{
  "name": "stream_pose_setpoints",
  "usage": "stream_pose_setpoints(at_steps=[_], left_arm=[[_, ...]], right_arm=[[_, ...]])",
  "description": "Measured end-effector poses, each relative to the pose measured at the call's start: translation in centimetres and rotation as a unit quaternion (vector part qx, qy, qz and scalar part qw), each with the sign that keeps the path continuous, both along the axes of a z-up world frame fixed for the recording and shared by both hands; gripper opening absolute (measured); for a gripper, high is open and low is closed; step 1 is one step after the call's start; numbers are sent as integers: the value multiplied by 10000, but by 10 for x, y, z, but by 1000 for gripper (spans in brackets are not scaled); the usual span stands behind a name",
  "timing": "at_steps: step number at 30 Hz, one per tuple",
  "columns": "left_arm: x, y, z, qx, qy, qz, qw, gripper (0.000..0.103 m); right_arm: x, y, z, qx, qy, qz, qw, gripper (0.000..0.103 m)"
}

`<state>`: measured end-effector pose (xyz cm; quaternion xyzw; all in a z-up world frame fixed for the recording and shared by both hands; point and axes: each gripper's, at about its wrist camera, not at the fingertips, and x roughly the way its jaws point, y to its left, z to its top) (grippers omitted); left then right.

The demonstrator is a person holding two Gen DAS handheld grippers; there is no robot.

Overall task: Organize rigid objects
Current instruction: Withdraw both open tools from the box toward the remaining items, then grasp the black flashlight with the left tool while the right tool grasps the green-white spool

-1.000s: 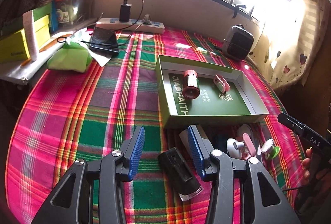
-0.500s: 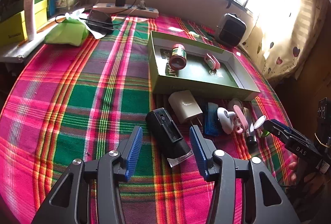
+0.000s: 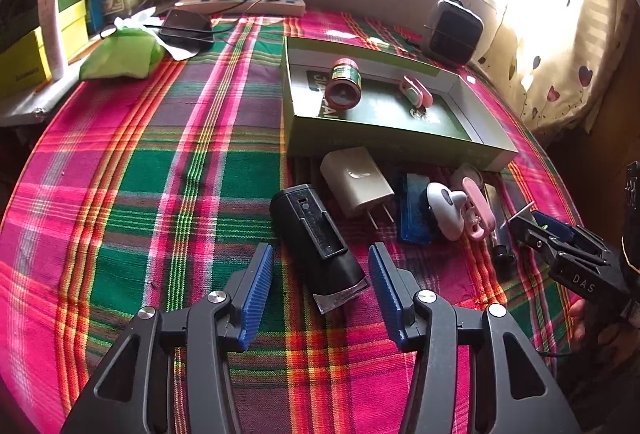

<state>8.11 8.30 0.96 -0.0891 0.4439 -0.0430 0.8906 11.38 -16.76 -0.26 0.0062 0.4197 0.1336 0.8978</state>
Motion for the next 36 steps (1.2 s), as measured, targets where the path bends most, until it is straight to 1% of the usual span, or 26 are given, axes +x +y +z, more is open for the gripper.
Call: stream_pose_setpoints(at_steps=[3, 11, 14, 20, 24, 27, 33, 34, 36], left_arm=[[1, -1, 0, 163, 12, 64, 9998, 49], [4, 4, -1, 318, -21, 141, 9994, 49], [5, 4, -1, 382, -47, 130, 9992, 49], [5, 7, -1, 379, -90, 123, 9992, 49], [5, 5, -2, 420, -133, 135, 9989, 47], [5, 6, -2, 428, -139, 151, 9989, 43], [5, 10, -2, 428, -139, 206, 9988, 30], [5, 11, -2, 415, -140, 211, 9988, 28], [5, 11, -2, 395, -150, 220, 9989, 26]], right_arm=[[2, 1, -1, -184, -2, -20, 9998, 56], [3, 4, -1, -481, -21, -21, 9988, 55], [3, 3, -2, -491, -8, -60, 9988, 55], [4, -1, -1, -499, 0, -196, 9986, 55], [3, -2, -1, -482, -1, -228, 9986, 55], [3, -2, -1, -466, -5, -242, 9986, 51], [3, -4, 0, -434, -19, -273, 9987, 40], [2, -4, 0, -434, -23, -268, 9987, 36], [2, -4, 0, -429, -23, -263, 9987, 35]])
